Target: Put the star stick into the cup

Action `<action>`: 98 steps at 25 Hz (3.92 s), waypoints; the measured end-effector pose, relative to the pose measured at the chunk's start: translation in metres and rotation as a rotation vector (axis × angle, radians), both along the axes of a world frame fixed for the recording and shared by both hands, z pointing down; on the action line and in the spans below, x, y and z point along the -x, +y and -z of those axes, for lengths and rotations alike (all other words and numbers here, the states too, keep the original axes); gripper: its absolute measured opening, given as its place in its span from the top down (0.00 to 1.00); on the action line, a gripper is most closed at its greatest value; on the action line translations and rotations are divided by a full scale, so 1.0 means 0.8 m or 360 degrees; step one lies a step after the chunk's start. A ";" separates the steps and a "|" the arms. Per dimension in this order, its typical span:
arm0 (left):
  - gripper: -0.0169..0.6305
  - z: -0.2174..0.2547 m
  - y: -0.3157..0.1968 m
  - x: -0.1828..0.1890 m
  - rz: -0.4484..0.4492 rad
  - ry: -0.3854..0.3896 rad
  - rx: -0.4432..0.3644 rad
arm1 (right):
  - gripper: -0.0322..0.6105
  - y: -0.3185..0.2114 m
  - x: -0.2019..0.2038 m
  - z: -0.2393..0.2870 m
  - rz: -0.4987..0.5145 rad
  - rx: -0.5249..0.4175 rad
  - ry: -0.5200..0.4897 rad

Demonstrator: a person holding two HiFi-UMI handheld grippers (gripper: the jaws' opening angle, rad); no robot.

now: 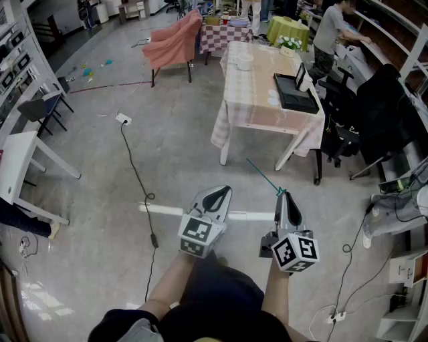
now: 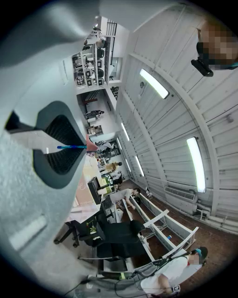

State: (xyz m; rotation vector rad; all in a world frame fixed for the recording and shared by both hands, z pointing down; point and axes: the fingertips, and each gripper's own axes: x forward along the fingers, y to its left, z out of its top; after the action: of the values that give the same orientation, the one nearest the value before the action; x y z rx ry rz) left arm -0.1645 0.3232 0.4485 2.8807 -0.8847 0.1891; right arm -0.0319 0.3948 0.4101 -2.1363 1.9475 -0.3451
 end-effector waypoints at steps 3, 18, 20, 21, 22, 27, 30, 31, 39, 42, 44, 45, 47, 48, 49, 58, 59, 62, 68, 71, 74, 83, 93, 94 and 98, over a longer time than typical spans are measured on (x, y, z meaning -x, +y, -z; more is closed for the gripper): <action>0.95 0.003 0.012 0.000 0.0000 0.0010 0.0007 | 0.92 0.011 0.001 0.003 0.0006 0.0003 -0.0005; 0.95 -0.003 0.019 -0.026 -0.0079 0.0010 0.0025 | 0.92 0.021 -0.009 -0.004 -0.0016 0.0024 0.0008; 0.95 -0.002 0.015 -0.032 -0.0094 0.0012 0.0022 | 0.92 0.018 -0.013 -0.002 -0.0029 0.0012 0.0008; 0.95 -0.001 0.013 -0.036 -0.0102 0.0012 0.0020 | 0.92 0.016 -0.015 -0.001 -0.0036 0.0008 0.0006; 0.95 0.000 0.011 -0.040 -0.0108 0.0012 0.0018 | 0.92 0.014 -0.017 0.000 -0.0041 0.0007 0.0004; 0.95 0.000 -0.008 -0.057 -0.0132 0.0019 0.0028 | 0.92 -0.003 -0.028 -0.001 -0.0051 0.0007 0.0002; 0.95 -0.001 -0.024 -0.070 -0.0136 0.0018 0.0045 | 0.92 -0.019 -0.039 -0.001 -0.0053 0.0015 -0.0001; 0.95 0.002 -0.029 -0.074 -0.0135 0.0022 0.0046 | 0.92 -0.025 -0.043 0.000 -0.0054 0.0015 -0.0002; 0.95 -0.001 -0.082 -0.097 -0.0087 0.0021 0.0084 | 0.92 -0.081 -0.070 -0.004 -0.0045 0.0029 -0.0008; 0.95 -0.001 -0.106 -0.105 -0.0075 0.0009 0.0098 | 0.92 -0.104 -0.078 -0.003 -0.0034 0.0033 -0.0018; 0.95 -0.001 -0.121 -0.113 -0.0079 -0.0003 0.0096 | 0.92 -0.120 -0.086 -0.001 -0.0041 0.0029 -0.0025; 0.95 0.000 -0.128 -0.117 -0.0082 -0.0008 0.0096 | 0.92 -0.127 -0.090 0.000 -0.0045 0.0029 -0.0027; 0.95 0.001 -0.143 -0.127 -0.0088 -0.0012 0.0095 | 0.92 -0.142 -0.100 0.001 -0.0054 0.0031 -0.0028; 0.95 0.002 -0.151 -0.131 -0.0092 -0.0016 0.0093 | 0.92 -0.149 -0.105 0.002 -0.0059 0.0033 -0.0029; 0.95 0.002 -0.160 -0.136 -0.0095 -0.0021 0.0091 | 0.92 -0.157 -0.110 0.002 -0.0065 0.0035 -0.0031; 0.95 0.010 -0.240 -0.165 -0.0084 -0.0002 0.0097 | 0.92 -0.231 -0.142 0.009 -0.0077 0.0051 -0.0020; 0.95 0.011 -0.249 -0.166 -0.0081 0.0001 0.0099 | 0.92 -0.239 -0.144 0.010 -0.0075 0.0052 -0.0020; 0.95 0.013 -0.274 -0.167 -0.0068 0.0010 0.0103 | 0.92 -0.263 -0.145 0.010 -0.0064 0.0052 -0.0029; 0.95 0.023 -0.323 -0.166 -0.0033 0.0003 0.0088 | 0.92 -0.310 -0.147 0.017 -0.0045 0.0041 -0.0014; 0.95 0.029 -0.344 -0.167 -0.0024 0.0010 0.0077 | 0.92 -0.329 -0.148 0.019 -0.0041 0.0027 -0.0008; 0.95 0.029 -0.363 -0.166 -0.0030 0.0010 0.0067 | 0.92 -0.348 -0.147 0.021 -0.0040 0.0020 -0.0006; 0.95 0.024 -0.415 -0.169 -0.0034 0.0009 0.0056 | 0.92 -0.402 -0.149 0.017 -0.0024 0.0008 -0.0004; 0.95 0.022 -0.457 -0.172 -0.0039 0.0025 0.0049 | 0.92 -0.444 -0.150 0.013 -0.0026 0.0008 0.0002; 0.95 0.021 -0.460 -0.173 -0.0040 0.0024 0.0053 | 0.92 -0.447 -0.150 0.012 -0.0024 0.0011 0.0000; 0.95 0.016 -0.464 -0.174 -0.0044 0.0015 0.0063 | 0.92 -0.453 -0.152 0.008 -0.0024 0.0022 -0.0013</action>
State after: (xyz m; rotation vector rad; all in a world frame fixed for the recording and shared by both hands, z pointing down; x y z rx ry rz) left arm -0.0255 -0.0476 0.4355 2.8561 -0.8299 0.1936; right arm 0.0897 0.0325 0.4033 -2.1536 1.9293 -0.3649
